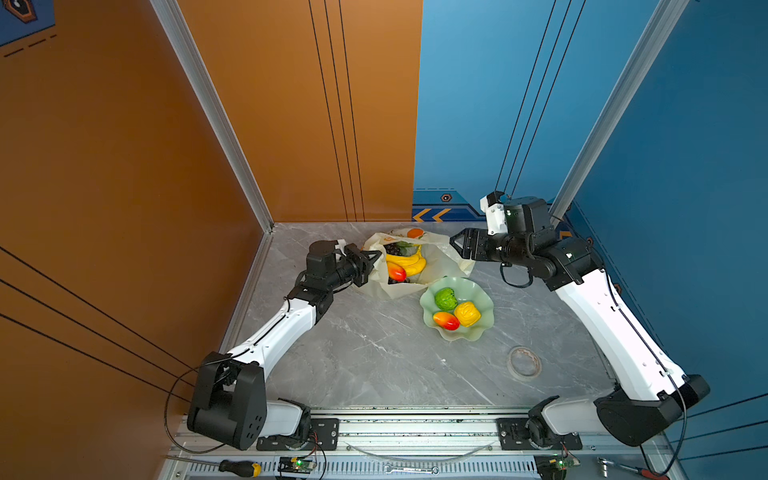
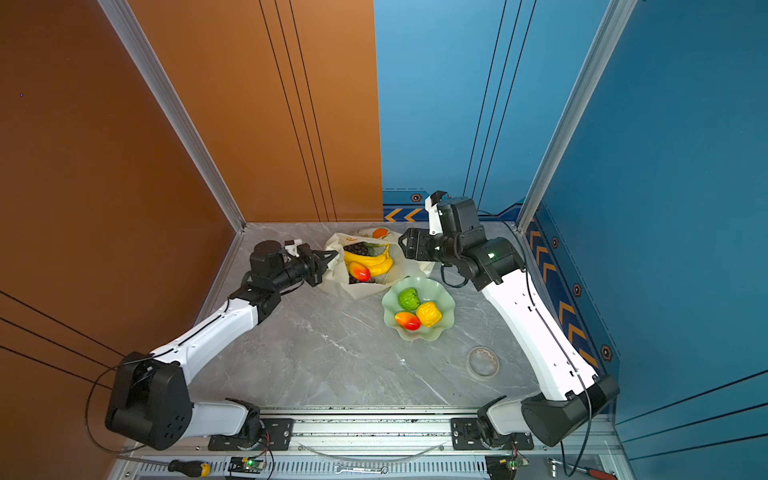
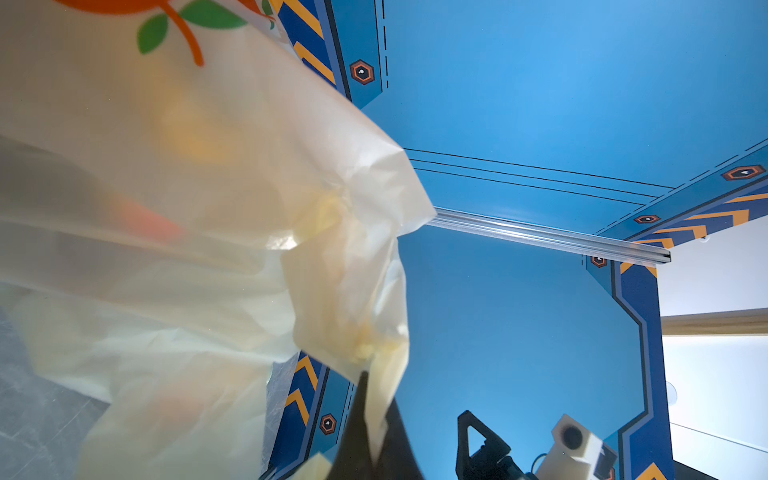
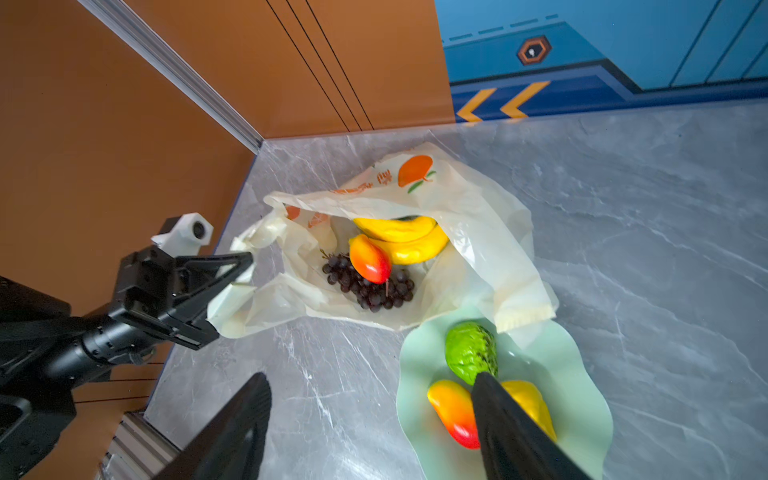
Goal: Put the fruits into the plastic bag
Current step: 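Raise the right gripper out of the bag and swing it back, then move the right gripper over the dish toward the yellow fruit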
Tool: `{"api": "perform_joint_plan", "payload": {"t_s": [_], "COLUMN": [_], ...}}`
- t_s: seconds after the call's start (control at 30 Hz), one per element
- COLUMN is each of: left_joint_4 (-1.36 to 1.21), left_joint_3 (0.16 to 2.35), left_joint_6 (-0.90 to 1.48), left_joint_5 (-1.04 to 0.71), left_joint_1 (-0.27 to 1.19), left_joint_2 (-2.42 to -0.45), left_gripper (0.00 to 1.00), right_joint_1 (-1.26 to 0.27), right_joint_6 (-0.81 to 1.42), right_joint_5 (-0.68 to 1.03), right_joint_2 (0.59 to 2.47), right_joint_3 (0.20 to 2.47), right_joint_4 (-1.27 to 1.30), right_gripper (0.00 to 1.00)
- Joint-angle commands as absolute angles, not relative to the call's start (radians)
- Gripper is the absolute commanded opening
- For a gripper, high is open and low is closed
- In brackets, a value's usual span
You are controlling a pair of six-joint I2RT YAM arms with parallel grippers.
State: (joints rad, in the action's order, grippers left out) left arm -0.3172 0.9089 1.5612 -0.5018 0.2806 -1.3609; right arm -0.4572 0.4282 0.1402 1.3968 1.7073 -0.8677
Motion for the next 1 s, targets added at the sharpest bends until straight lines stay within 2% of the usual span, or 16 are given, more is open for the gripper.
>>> {"api": "perform_joint_plan", "payload": {"t_s": [0.0,0.4,0.53,0.67,0.97], "left_joint_4": [-0.327,-0.314,-0.312,-0.311,-0.305], "left_joint_3": [0.894,0.885,0.881,0.875,0.863], "left_joint_6": [1.552,1.548,1.546,1.545,1.541], "left_joint_5": [-0.516,-0.507,-0.502,-0.496,-0.485], "left_joint_1": [0.285,0.298,0.306,0.310,0.311], "left_joint_2": [-1.336,-1.323,-1.322,-1.321,-1.310], "left_gripper": [0.00,0.00,0.00,0.00,0.00], "right_joint_1": [-0.442,-0.420,-0.419,-0.417,-0.416], "right_joint_6": [0.456,0.453,0.438,0.416,0.369], "right_joint_5": [0.102,0.086,0.071,0.054,0.016], "right_joint_2": [1.385,1.434,1.453,1.470,1.536], "right_joint_3": [1.744,1.790,1.790,1.771,1.645], "right_joint_4": [-1.016,-1.267,-1.309,-1.323,-1.272], "right_gripper": [0.75,0.77,0.82,0.90,0.93]}}
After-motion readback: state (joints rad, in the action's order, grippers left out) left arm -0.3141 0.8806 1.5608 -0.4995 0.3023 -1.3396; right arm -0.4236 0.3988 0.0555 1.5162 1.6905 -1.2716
